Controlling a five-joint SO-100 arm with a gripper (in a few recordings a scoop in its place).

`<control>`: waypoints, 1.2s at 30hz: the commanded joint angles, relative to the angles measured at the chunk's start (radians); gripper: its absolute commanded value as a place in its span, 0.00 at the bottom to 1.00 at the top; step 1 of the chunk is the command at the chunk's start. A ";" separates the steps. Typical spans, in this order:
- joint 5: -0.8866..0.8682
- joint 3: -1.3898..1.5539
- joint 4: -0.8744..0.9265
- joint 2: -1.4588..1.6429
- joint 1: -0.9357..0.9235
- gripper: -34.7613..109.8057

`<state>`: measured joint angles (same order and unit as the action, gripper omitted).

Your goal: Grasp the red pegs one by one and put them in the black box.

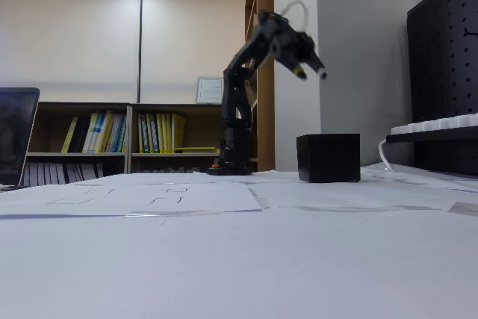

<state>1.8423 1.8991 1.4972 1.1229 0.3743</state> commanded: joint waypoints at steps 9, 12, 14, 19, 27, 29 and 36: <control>-0.334 -1.037 -0.141 -0.630 -0.288 0.24; -0.321 -1.227 -0.133 -0.716 -0.268 0.24; -0.293 -1.371 -0.184 -0.804 -0.258 0.24; -0.239 -1.574 -0.190 -1.017 -0.267 0.24; -0.239 -1.720 -0.209 -1.117 -0.298 0.24; -0.242 -1.758 -0.236 -1.134 -0.311 0.24; -0.278 -1.833 -0.261 -1.193 -0.328 0.24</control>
<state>1.5739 0.0660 1.2349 -0.0460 0.0399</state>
